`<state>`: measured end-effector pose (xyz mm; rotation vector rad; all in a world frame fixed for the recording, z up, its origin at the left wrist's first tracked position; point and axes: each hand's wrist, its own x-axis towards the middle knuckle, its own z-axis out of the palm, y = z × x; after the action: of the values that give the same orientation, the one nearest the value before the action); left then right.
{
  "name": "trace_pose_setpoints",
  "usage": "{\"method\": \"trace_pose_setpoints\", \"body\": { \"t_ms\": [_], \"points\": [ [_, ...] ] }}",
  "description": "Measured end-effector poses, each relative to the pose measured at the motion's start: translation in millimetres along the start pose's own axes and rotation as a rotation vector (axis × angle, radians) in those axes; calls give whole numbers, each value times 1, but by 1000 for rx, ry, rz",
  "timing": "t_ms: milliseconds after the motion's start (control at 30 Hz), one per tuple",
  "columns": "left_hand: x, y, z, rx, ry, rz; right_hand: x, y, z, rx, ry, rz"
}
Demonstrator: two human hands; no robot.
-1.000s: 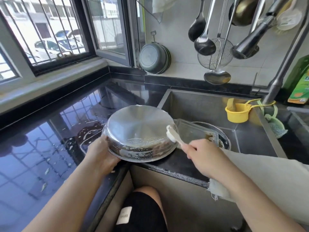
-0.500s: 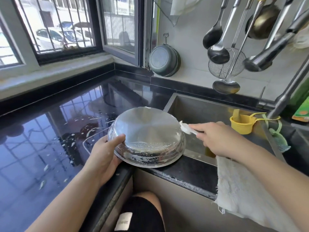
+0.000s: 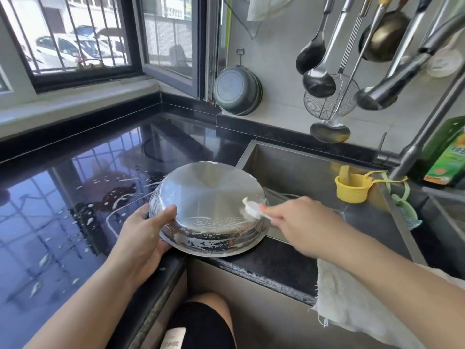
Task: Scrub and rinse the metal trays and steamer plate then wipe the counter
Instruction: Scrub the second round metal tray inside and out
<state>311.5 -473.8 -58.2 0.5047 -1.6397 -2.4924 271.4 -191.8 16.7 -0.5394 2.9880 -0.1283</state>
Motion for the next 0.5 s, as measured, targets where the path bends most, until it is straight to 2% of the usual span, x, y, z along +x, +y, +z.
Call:
{"method": "trace_pose_setpoints", "body": {
  "t_ms": [100, 233, 367, 433, 500],
  "points": [
    [-1, -1, 1, 13, 17, -8, 11, 10, -6, -24, 18, 77],
    [1, 0, 1, 7, 29, -16, -5, -4, 2, 5, -30, -28],
    [0, 0, 1, -8, 32, -7, 10, 15, -8, -127, -49, 133],
    [0, 1, -1, -26, 58, -2, -4, 8, 5, -222, -130, 87],
    [2, 1, -2, -36, 73, 3, -22, 5, 19, -187, -110, 77]
  ]
}}
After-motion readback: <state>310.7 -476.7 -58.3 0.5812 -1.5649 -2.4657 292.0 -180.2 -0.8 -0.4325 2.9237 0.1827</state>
